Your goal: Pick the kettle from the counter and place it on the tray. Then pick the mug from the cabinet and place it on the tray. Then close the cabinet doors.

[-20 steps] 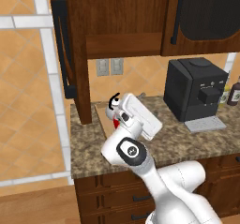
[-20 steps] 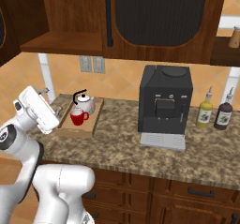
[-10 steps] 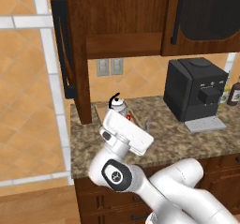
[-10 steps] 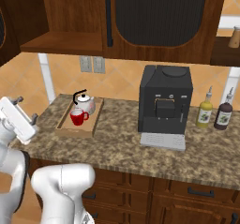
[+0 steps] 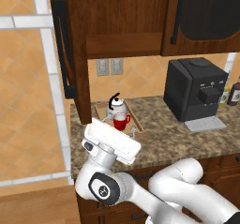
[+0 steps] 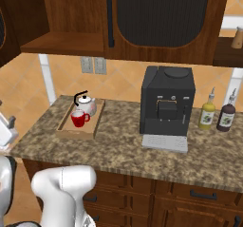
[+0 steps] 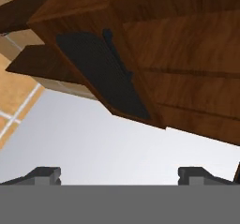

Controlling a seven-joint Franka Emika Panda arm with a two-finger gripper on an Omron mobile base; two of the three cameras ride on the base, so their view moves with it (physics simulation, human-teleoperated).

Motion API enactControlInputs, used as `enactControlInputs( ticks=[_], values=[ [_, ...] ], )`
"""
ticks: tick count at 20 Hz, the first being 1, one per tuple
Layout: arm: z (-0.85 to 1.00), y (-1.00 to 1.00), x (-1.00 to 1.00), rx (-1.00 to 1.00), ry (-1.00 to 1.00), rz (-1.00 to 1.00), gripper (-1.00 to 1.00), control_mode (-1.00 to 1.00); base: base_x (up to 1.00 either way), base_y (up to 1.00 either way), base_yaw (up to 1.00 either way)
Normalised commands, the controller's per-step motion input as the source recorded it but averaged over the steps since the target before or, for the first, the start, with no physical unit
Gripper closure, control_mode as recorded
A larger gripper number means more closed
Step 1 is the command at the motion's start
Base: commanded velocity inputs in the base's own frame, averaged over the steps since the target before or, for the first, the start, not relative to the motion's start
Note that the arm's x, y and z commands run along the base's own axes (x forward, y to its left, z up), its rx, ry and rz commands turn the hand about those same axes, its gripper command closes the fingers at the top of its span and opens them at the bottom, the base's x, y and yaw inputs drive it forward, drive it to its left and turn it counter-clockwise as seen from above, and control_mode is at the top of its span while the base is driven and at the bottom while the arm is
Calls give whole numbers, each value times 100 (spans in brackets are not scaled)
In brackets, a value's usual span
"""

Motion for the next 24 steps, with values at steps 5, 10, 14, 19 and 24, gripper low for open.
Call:
enactControlInputs(
  ticks=[5,10,14,19,24],
  values=[
    [-6,62,8,-6,5,-3,-100,-100,0,0,0],
    [-1,53,6,-1,1,-7,-100,-100,0,0,0],
    [4,61,1,-1,1,-13,-100,-100,0,0,0],
    [0,48,12,-2,9,-6,-100,-100,0,0,0],
    [2,52,5,0,9,-7,-100,-100,0,0,0]
  ],
)
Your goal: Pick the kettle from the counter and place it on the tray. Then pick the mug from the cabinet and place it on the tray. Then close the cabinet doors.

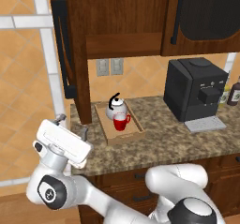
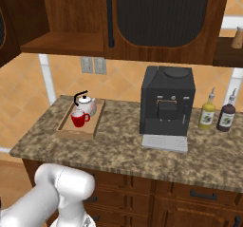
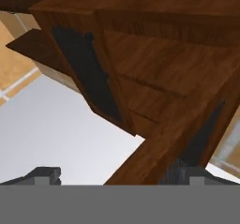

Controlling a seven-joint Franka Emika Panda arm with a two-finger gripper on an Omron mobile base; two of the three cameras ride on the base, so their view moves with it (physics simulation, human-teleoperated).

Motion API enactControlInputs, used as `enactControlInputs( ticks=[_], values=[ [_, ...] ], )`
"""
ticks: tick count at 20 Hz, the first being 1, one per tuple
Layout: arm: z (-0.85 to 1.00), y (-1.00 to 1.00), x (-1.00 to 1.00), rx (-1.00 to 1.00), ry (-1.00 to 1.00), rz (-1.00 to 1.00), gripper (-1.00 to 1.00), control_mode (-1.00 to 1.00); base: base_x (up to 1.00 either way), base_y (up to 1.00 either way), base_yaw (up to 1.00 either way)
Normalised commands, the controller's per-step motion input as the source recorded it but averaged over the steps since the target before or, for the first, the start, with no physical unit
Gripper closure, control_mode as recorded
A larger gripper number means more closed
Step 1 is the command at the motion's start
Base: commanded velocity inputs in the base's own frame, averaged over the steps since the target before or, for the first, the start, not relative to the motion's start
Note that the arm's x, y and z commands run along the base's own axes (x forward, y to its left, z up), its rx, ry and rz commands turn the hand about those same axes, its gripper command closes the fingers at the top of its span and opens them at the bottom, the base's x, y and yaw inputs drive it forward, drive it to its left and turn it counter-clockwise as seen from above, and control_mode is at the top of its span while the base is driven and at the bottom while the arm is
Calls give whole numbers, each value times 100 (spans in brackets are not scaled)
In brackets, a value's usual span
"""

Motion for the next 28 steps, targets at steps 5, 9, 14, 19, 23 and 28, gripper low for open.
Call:
enactControlInputs(
  ticks=[5,9,14,19,23,28],
  values=[
    [3,48,6,0,0,-10,-100,-100,0,0,0],
    [17,35,9,0,0,-13,-100,-100,0,0,0],
    [35,20,17,1,0,-17,-100,-100,0,0,0],
    [47,6,17,1,0,-21,-100,-100,0,0,0],
    [49,-3,10,4,0,-20,-100,-100,0,0,0],
    [42,-24,8,11,2,-15,-100,-100,0,0,0]
  ],
)
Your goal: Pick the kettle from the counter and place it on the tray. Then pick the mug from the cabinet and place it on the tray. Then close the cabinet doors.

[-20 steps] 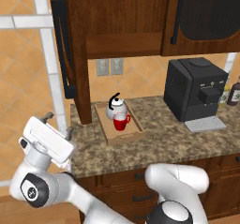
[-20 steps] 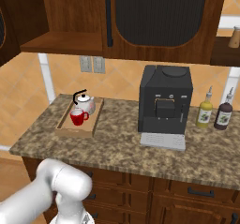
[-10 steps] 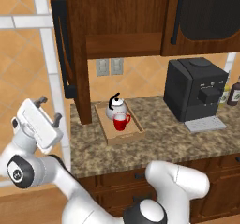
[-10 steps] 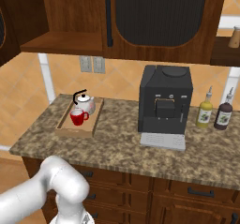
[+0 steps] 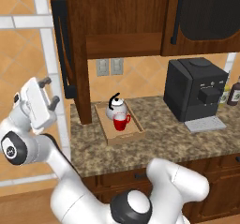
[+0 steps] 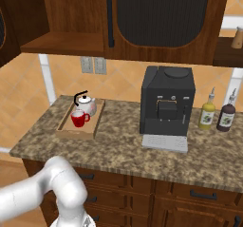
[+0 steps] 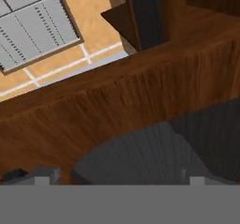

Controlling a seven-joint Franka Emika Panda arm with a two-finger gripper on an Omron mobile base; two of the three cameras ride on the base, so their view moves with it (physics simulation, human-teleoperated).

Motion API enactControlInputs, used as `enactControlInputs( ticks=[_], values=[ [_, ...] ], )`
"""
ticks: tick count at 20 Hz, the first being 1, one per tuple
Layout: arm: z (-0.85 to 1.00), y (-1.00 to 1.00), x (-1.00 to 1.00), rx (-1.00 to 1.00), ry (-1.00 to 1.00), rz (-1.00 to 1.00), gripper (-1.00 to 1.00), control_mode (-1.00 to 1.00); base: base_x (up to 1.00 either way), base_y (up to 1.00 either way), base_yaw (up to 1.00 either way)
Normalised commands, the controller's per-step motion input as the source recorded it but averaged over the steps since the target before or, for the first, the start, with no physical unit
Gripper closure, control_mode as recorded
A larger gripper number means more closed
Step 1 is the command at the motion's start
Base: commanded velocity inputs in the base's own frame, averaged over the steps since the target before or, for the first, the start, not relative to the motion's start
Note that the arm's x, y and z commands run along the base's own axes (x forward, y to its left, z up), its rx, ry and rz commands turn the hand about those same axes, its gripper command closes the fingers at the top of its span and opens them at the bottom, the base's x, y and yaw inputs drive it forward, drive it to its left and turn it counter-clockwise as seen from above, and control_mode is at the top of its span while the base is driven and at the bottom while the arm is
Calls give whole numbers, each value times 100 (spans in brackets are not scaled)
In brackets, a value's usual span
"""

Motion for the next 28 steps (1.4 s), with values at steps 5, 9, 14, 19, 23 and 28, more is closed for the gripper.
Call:
enactControlInputs(
  ticks=[5,9,14,19,23,28],
  values=[
    [31,-49,7,23,3,-4,-100,-100,0,0,0],
    [29,-64,7,26,1,0,-100,-100,0,0,0],
    [19,-77,15,24,0,0,-100,-100,0,0,0],
    [7,-83,29,26,0,4,-100,-100,0,0,0],
    [1,-82,47,27,0,13,-100,-100,0,0,0],
    [2,-76,59,26,0,20,-100,-100,0,0,0]
  ],
)
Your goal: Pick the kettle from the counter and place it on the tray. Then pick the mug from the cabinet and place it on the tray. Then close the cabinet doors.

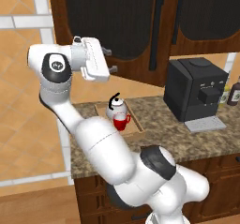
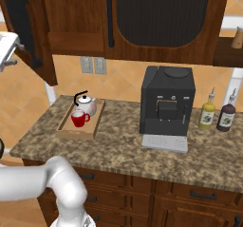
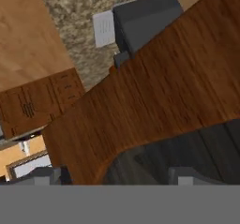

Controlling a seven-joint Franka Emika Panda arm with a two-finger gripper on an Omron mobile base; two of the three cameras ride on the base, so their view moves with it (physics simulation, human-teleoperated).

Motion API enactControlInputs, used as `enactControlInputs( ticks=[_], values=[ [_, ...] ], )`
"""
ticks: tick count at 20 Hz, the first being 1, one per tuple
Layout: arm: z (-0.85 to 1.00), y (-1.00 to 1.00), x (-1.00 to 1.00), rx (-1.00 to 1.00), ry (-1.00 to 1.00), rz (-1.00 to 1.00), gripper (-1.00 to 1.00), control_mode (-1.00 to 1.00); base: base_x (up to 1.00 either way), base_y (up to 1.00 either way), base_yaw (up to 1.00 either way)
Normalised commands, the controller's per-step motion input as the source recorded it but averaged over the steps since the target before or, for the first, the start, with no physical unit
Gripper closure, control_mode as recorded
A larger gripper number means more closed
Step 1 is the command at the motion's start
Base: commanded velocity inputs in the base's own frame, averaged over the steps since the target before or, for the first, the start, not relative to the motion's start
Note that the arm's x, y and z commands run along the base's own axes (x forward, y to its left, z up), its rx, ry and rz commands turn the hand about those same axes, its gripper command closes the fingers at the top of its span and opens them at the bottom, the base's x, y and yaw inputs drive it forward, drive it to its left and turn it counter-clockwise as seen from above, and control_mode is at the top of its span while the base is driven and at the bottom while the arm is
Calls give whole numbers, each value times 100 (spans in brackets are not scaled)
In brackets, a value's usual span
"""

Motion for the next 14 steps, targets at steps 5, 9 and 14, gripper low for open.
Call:
enactControlInputs(
  ticks=[5,9,14],
  values=[
    [1,-74,62,24,-6,32,-100,-100,0,0,0],
    [0,-72,65,21,-11,38,-100,-100,0,0,0],
    [0,-74,67,22,-20,43,-100,-100,0,0,0]
  ],
)
